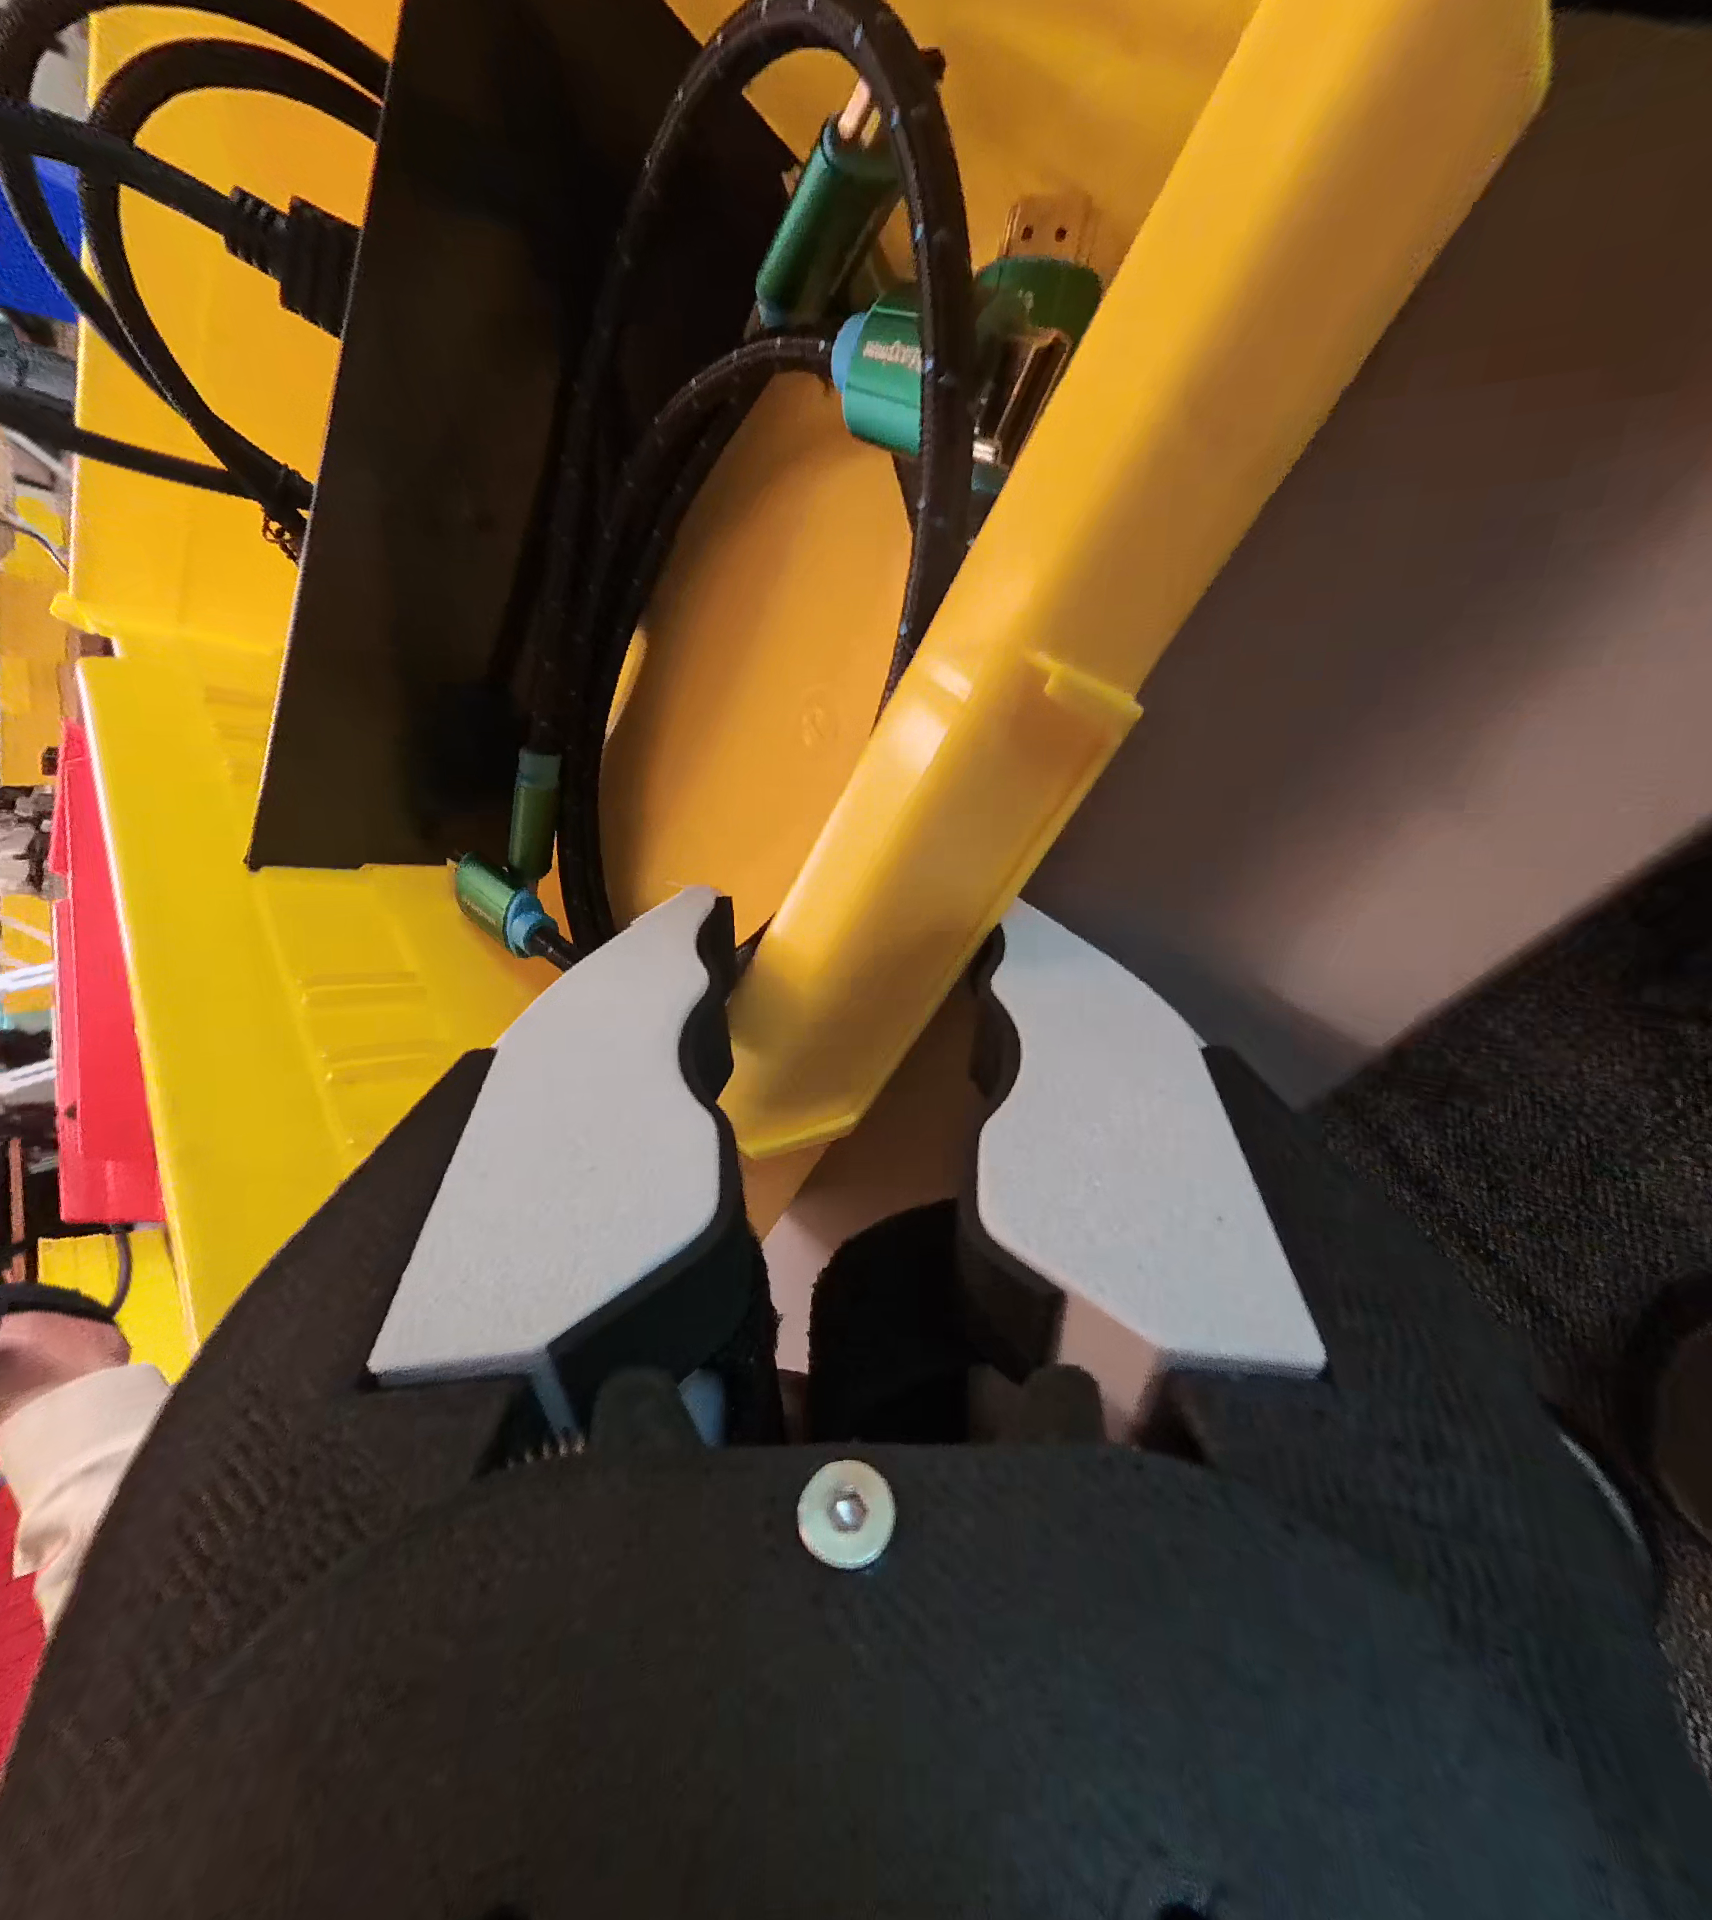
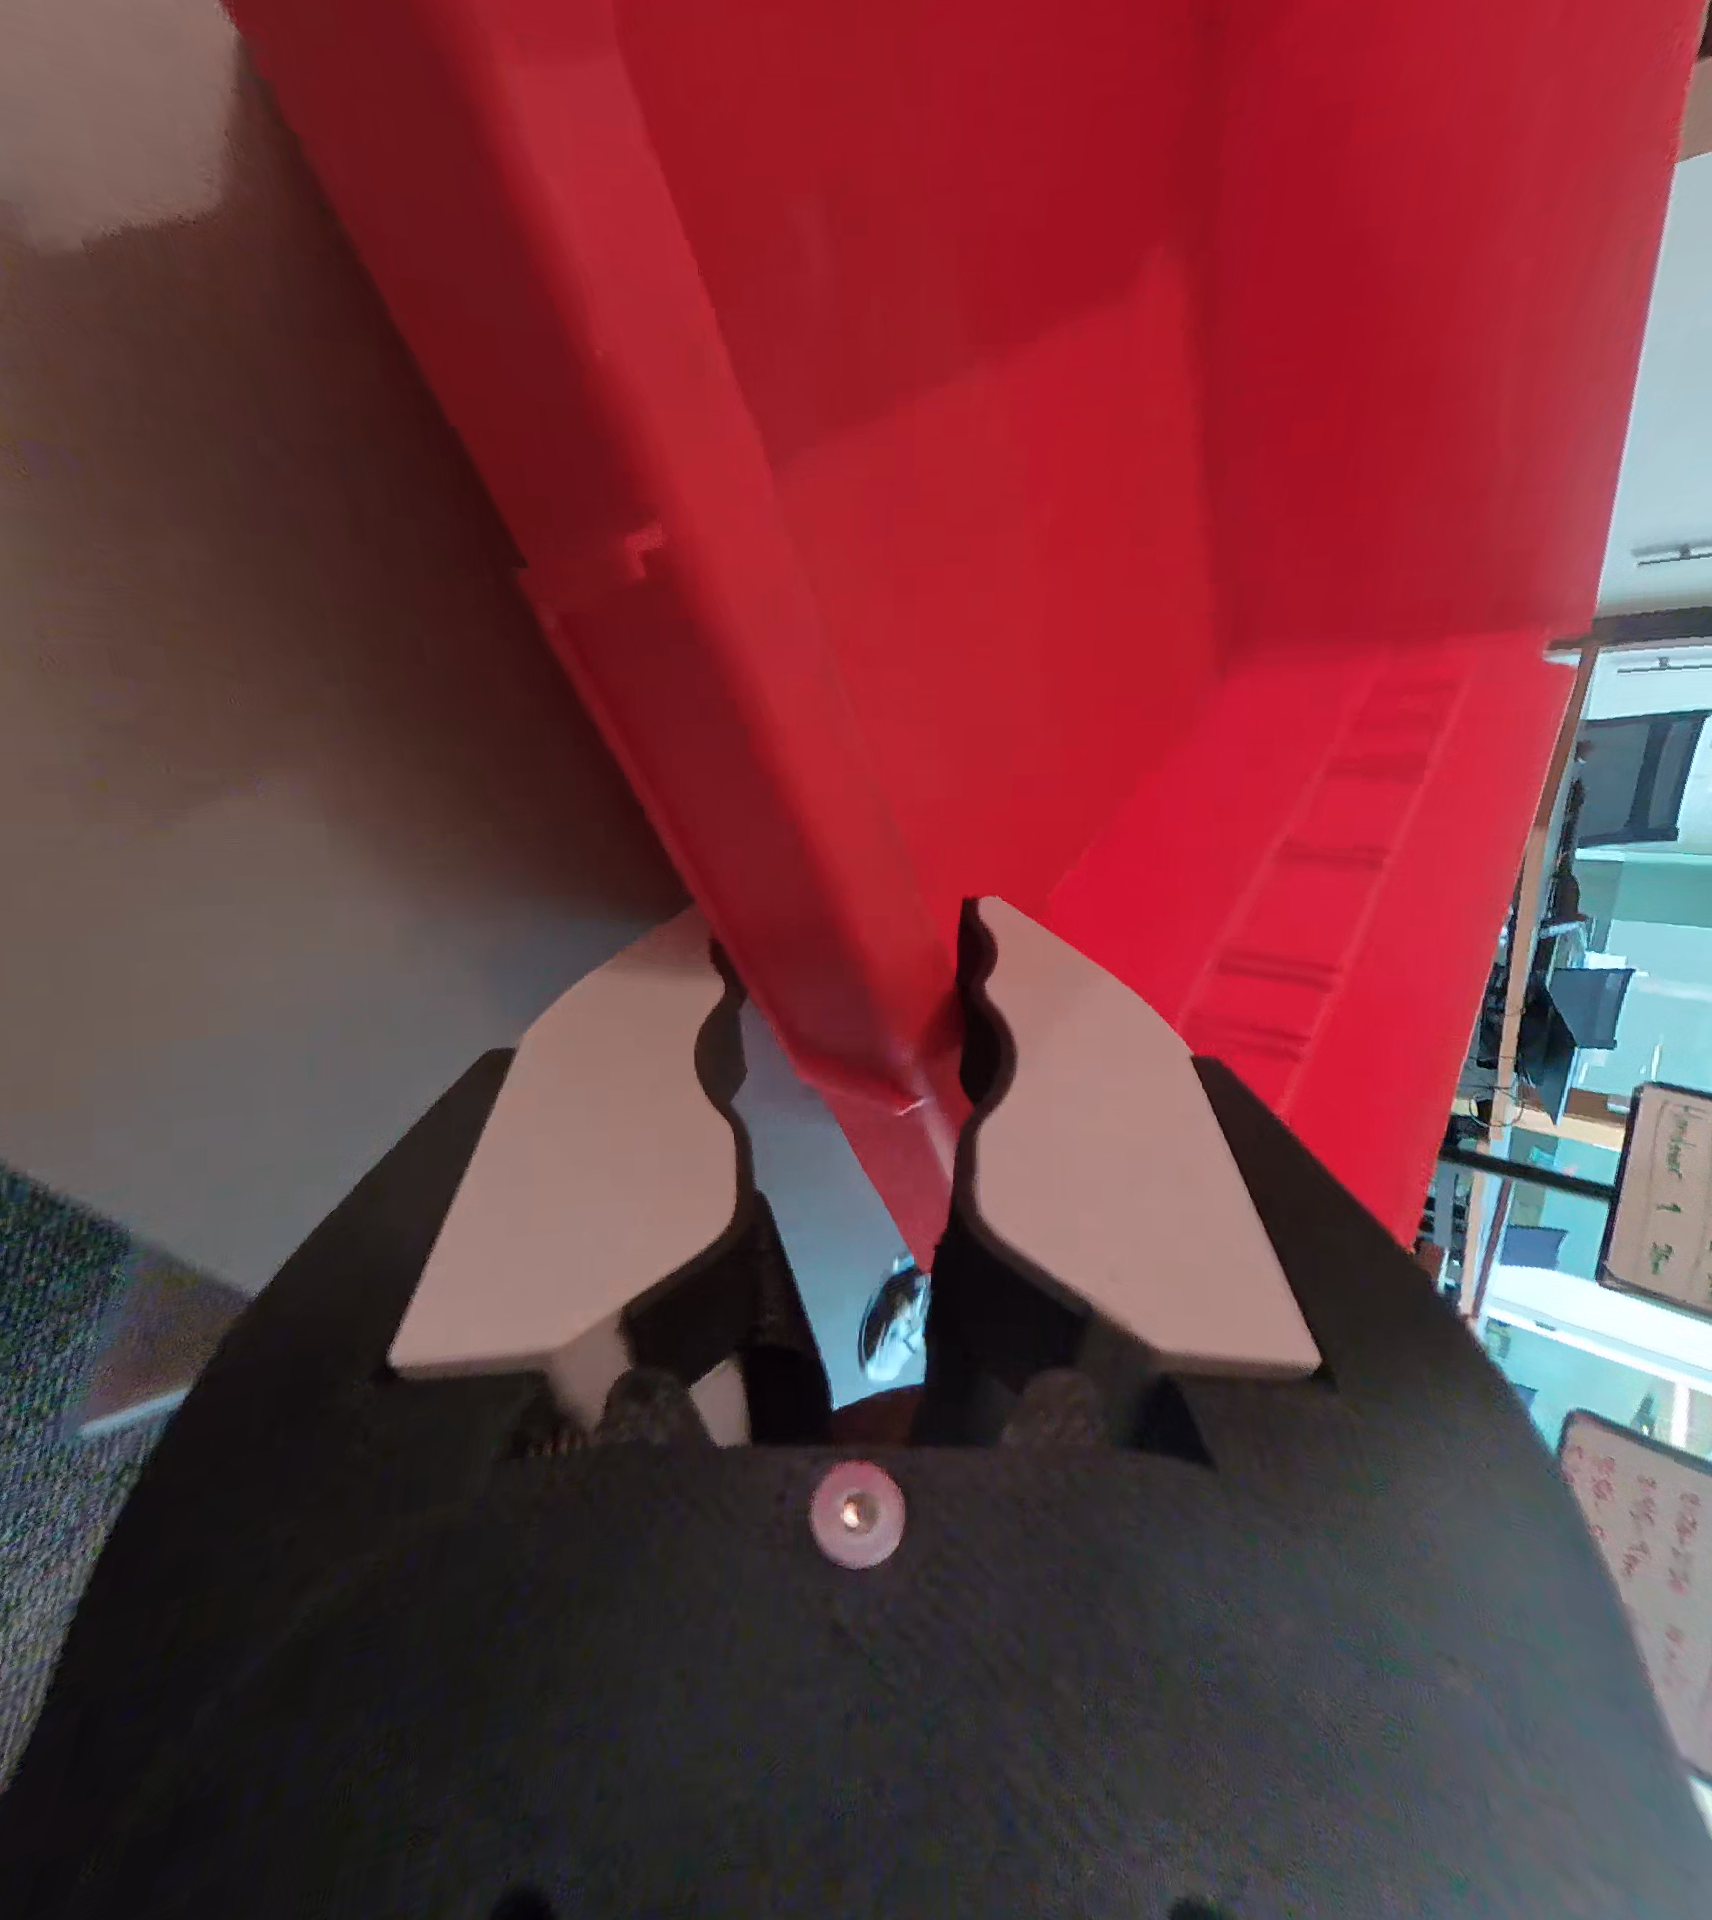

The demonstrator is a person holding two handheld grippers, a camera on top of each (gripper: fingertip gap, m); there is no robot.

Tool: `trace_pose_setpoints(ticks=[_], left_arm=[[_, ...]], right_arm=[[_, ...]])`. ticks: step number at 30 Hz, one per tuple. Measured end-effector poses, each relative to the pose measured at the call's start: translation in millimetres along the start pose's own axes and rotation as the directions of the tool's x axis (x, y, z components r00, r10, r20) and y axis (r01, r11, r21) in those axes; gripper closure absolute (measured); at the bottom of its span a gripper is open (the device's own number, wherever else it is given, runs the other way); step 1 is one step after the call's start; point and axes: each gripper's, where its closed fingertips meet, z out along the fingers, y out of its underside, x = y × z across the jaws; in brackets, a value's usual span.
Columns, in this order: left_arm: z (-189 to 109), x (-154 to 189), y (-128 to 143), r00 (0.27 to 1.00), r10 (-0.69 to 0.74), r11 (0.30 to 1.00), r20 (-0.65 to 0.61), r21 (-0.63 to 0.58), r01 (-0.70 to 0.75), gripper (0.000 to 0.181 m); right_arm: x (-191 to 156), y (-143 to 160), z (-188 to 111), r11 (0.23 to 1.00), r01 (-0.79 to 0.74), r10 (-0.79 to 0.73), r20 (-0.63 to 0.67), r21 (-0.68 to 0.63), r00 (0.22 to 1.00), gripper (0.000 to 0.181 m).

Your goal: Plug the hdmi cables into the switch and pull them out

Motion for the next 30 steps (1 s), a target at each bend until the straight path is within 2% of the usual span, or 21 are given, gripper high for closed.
trace_pose_setpoints(ticks=[1,3,6,8,10,13,16,18,20,22,23,24,26,28,30], left_arm=[[-4.4,1.3,4.6,1.0,-0.001,1.0,-0.005,0.003,0.001,0.138],[-11.7,3.5,12.2,1.0,-0.025,1.0,-0.011,0.005,0.025,0.138],[-19.4,8.5,13.8,0.995,-0.102,0.994,-0.013,0.034,0.102,0.133],[-23.3,13.8,10.0,0.989,-0.145,0.987,-0.028,0.068,0.147,0.129],[-29.0,19.8,1.9,0.975,-0.208,0.97,-0.081,0.108,0.216,0.125],[-47.5,20.2,-16.3,0.926,-0.319,0.915,-0.2,0.189,0.356,0.124],[-69.8,5.8,-36.4,0.89,-0.377,0.84,-0.255,0.311,0.445,0.122],[-82.0,-14.5,-54.0,0.873,-0.434,0.765,-0.224,0.421,0.488,0.122],[-83.8,-44.8,-62.8,0.832,-0.543,0.702,-0.115,0.481,0.525,0.122],[-76.5,-69.4,-69.0,0.764,-0.644,0.657,-0.038,0.485,0.577,0.123],[-70.1,-76.3,-75.4,0.734,-0.678,0.633,-0.042,0.474,0.612,0.122],[-62.5,-80.9,-83.6,0.709,-0.701,0.61,-0.069,0.457,0.648,0.119],[-45.1,-90.7,-101.1,0.667,-0.733,0.569,-0.131,0.419,0.707,0.113],[-24.3,-103.6,-115.3,0.617,-0.763,0.522,-0.191,0.381,0.763,0.109],[-0.1,-115.1,-125.3,0.535,-0.796,0.45,-0.283,0.315,0.836,0.109]], right_arm=[[-0.4,8.0,-3.5,1.0,-0.004,0.004,0.001,-0.012,1.0,0.141],[-3.3,19.8,-12.0,0.998,-0.053,0.053,0.01,-0.023,0.999,0.139],[-18.6,22.9,-31.6,0.986,-0.164,0.165,0.117,-0.018,0.979,0.133],[-22.2,12.0,-46.2,0.969,-0.244,0.233,0.18,0.045,0.956,0.125],[-12.2,-17.2,-63.3,0.92,-0.346,0.301,0.233,0.186,0.925,0.118],[11.5,-86.1,-108.2,0.71,-0.496,0.345,0.367,0.5,0.864,0.107],[26.4,-142.8,-153.8,0.447,-0.543,0.289,0.46,0.71,0.84,0.089],[36.5,-175.1,-174.6,0.234,-0.548,0.281,0.484,0.803,0.829,0.076],[47.1,-204.1,-191.8,-0.019,-0.509,0.296,0.491,0.861,0.819,0.065],[49.4,-229.6,-198.6,-0.2,-0.489,0.295,0.529,0.849,0.796,0.063],[46.2,-243.0,-200.7,-0.288,-0.502,0.263,0.572,0.815,0.777,0.064],[39.3,-257.7,-199.4,-0.343,-0.532,0.215,0.616,0.774,0.758,0.066],[22.1,-288.1,-189.9,-0.389,-0.608,0.126,0.693,0.692,0.709,0.065],[0.4,-316.0,-177.4,-0.376,-0.68,0.05,0.746,0.63,0.664,0.066],[-25.0,-336.8,-168.9,-0.331,-0.733,-0.014,0.774,0.594,0.633,0.066]])
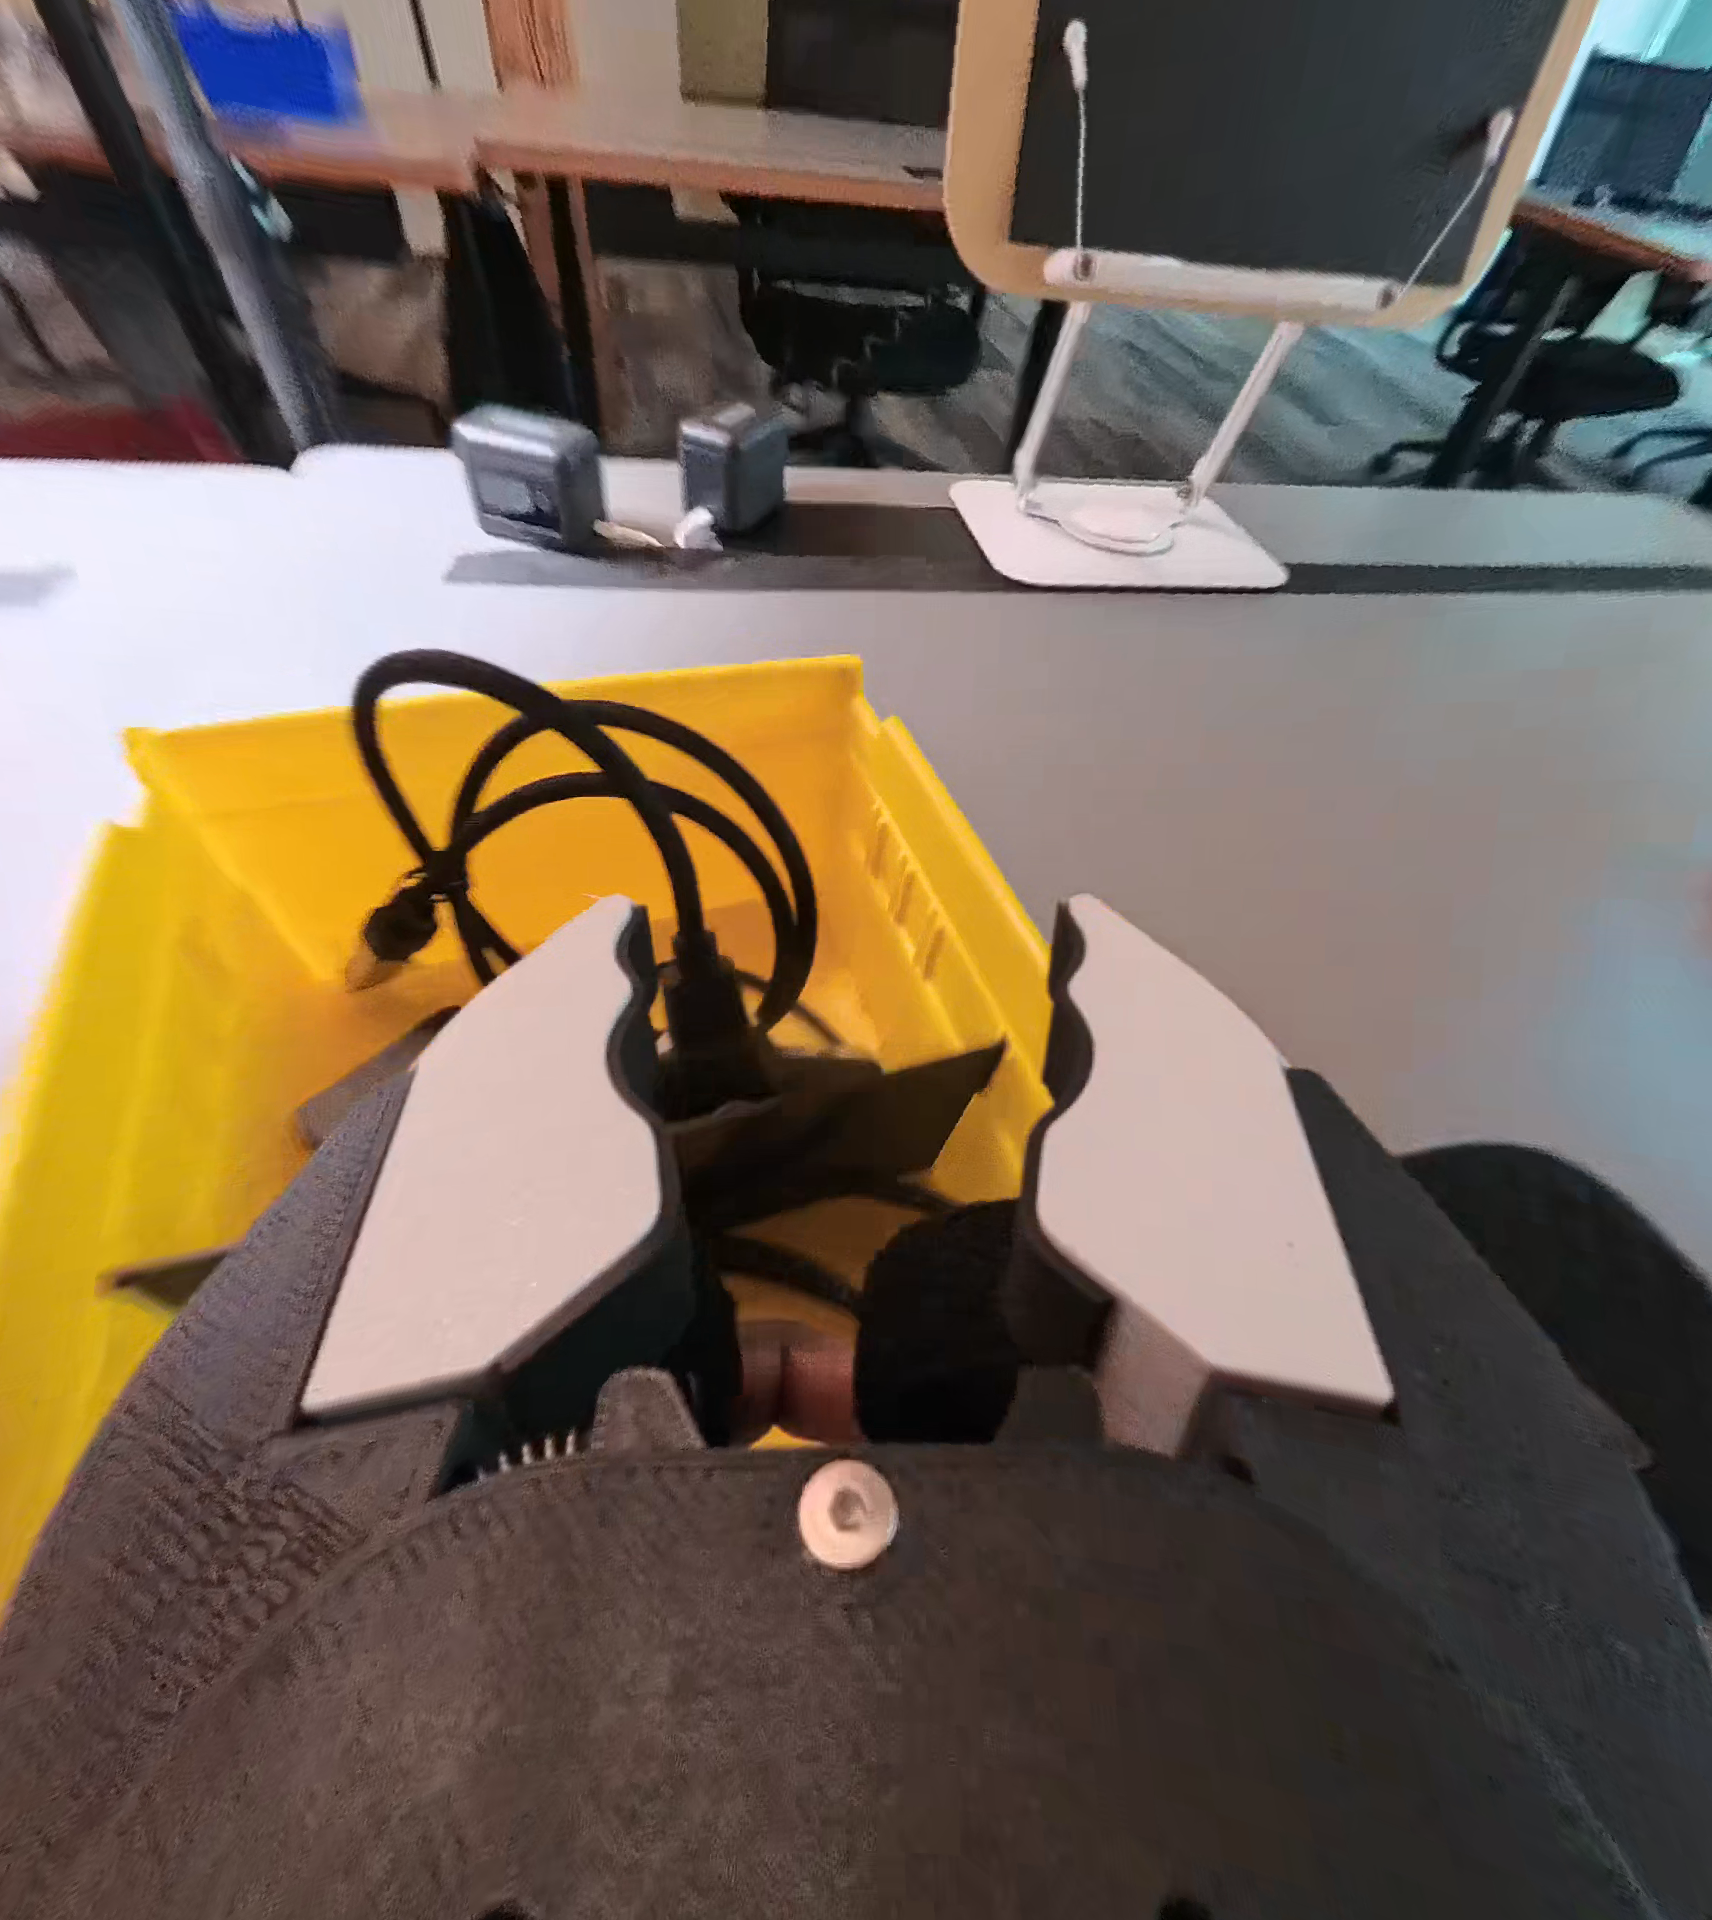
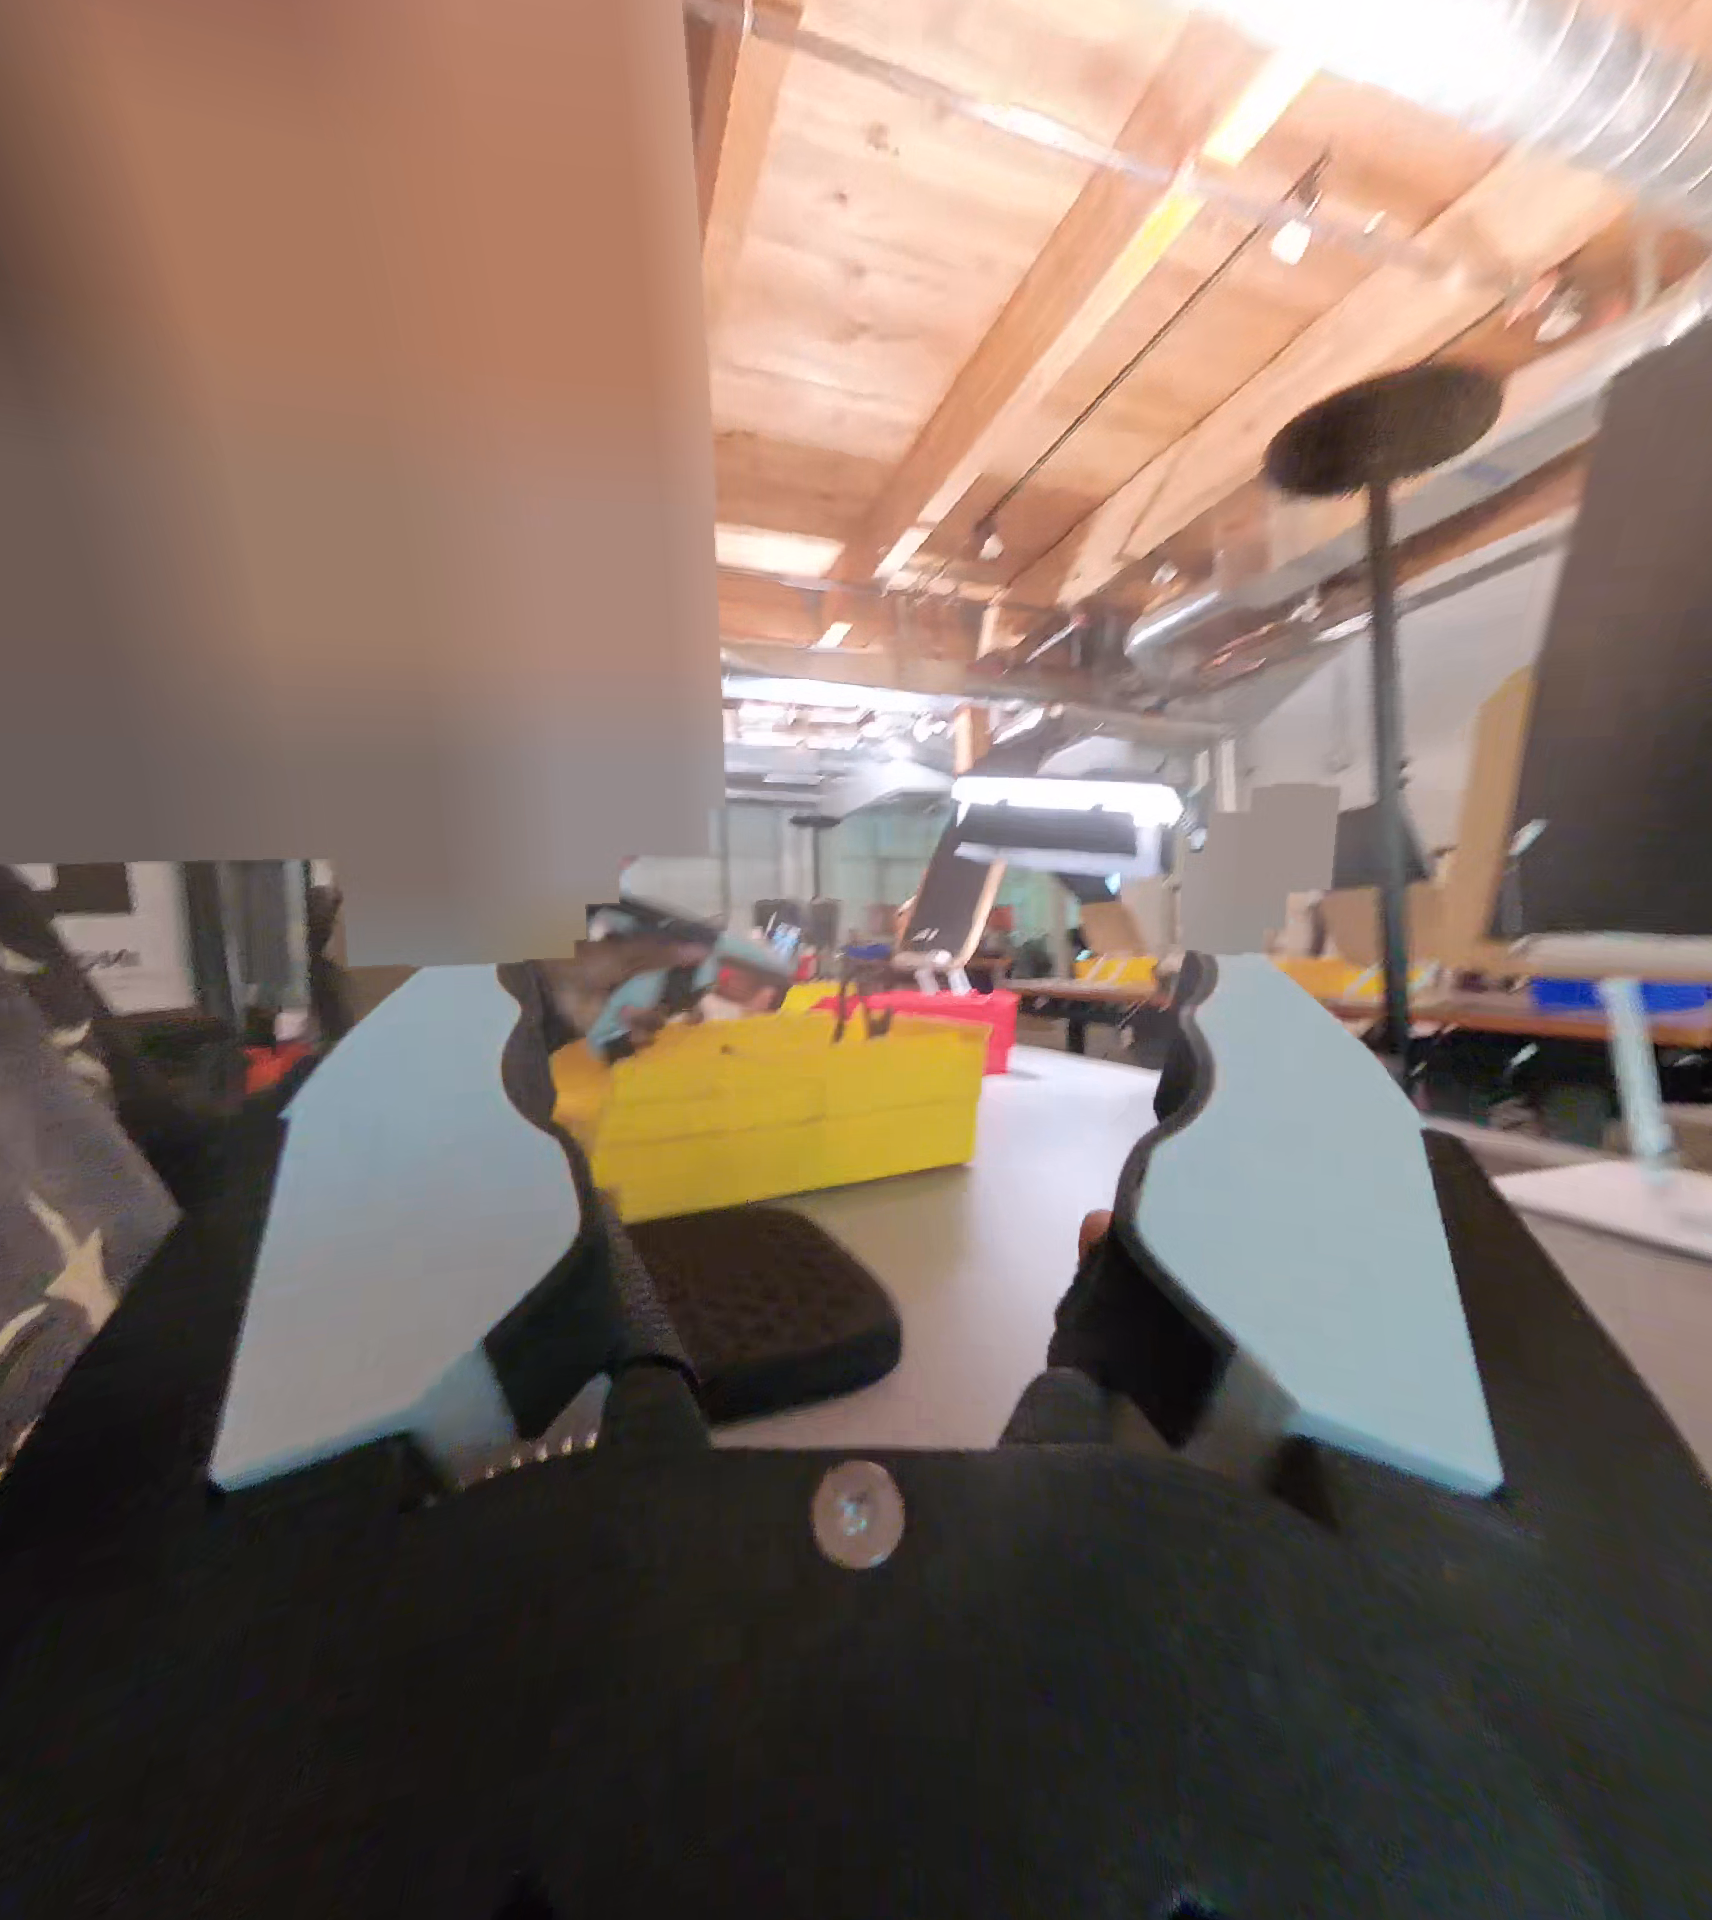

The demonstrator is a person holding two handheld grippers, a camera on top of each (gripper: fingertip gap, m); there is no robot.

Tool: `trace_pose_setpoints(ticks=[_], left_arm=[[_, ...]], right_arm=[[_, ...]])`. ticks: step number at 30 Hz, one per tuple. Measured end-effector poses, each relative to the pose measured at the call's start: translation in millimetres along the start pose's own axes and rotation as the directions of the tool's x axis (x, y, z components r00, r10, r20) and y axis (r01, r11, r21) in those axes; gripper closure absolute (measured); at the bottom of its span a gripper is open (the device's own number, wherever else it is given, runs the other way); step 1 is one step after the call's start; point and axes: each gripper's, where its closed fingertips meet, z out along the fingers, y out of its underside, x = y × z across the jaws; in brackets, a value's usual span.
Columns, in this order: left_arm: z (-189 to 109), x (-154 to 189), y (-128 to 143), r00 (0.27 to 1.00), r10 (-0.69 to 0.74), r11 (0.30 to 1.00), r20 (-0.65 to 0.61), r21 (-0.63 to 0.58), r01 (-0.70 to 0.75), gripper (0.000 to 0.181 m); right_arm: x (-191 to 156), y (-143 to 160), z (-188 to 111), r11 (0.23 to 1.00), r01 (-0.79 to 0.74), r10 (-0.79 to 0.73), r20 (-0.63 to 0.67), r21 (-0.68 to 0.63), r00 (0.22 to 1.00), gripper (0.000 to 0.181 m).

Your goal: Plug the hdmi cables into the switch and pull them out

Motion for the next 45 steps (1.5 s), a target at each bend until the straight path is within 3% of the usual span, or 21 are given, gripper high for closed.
trace_pose_setpoints(ticks=[2,4,8,12,14,20,24,28,31,35,41,43,45], left_arm=[[26.2,-13.8,2.3,0.994,-0.109,0.99,-0.025,-0.088,0.106,0.109],[49.0,-33.3,10.6,0.986,-0.164,0.968,0.013,-0.189,0.164,0.109],[79.2,-47.0,19.0,0.985,-0.169,0.942,0.042,-0.288,0.174,0.111],[92.0,-40.6,23.9,0.991,-0.134,0.935,-0.011,-0.332,0.123,0.13],[92.9,-34.7,17.4,0.987,-0.153,0.946,-0.04,-0.296,0.135,0.155],[74.6,-34.0,-7.5,0.995,-0.099,0.982,-0.024,-0.163,0.094,0.161],[52.0,-32.6,-46.8,0.996,-0.079,0.997,-0.033,-0.006,0.079,0.162],[20.7,-13.5,-99.4,0.999,0.039,0.974,-0.031,0.223,-0.031,0.162],[-4.6,24.5,-130.6,0.986,0.163,0.915,0.021,0.372,-0.159,0.162],[-26.9,106.1,-146.7,0.965,0.259,0.831,-0.046,0.519,-0.199,0.162],[-20.9,237.7,-109.7,0.9,0.301,0.832,-0.314,0.548,-0.087,0.162],[-12.8,276.8,-90.8,0.862,0.303,0.853,-0.407,0.519,-0.055,0.162],[-7.5,311.6,-77.2,0.819,0.284,0.871,-0.499,0.492,-0.003,0.162]], right_arm=[[-12.9,24.3,5.6,0.994,0.017,-0.012,0.053,-0.106,0.999,0.061],[-16.4,24.5,5.8,0.988,0.114,-0.109,0.055,-0.106,0.993,0.063],[-11.6,20.3,3.2,0.993,0.085,-0.083,0.028,-0.078,0.996,0.067],[-9.1,19.3,2.5,0.996,0.059,-0.058,0.02,-0.069,0.998,0.069],[-9.6,20.6,2.8,0.995,0.066,-0.064,0.02,-0.075,0.998,0.069],[-5.6,21.3,2.8,0.996,0.043,-0.042,0.004,-0.076,0.999,0.074],[-2.8,21.4,2.7,0.997,0.031,-0.032,-0.009,-0.076,0.999,0.076],[-1.0,21.8,2.6,0.997,0.026,-0.027,-0.018,-0.076,0.999,0.077],[2.8,21.5,2.3,0.997,0.013,-0.015,-0.036,-0.072,0.999,0.077],[6.4,20.2,1.1,0.998,0.006,-0.009,-0.058,-0.063,0.998,0.081],[-0.2,25.8,4.6,0.989,0.105,-0.114,-0.081,-0.106,0.99,0.116],[-8.0,33.2,10.8,0.975,0.161,-0.174,-0.079,-0.151,0.982,0.115],[-22.6,40.5,20.6,0.973,0.141,-0.154,-0.055,-0.182,0.987,0.103]])
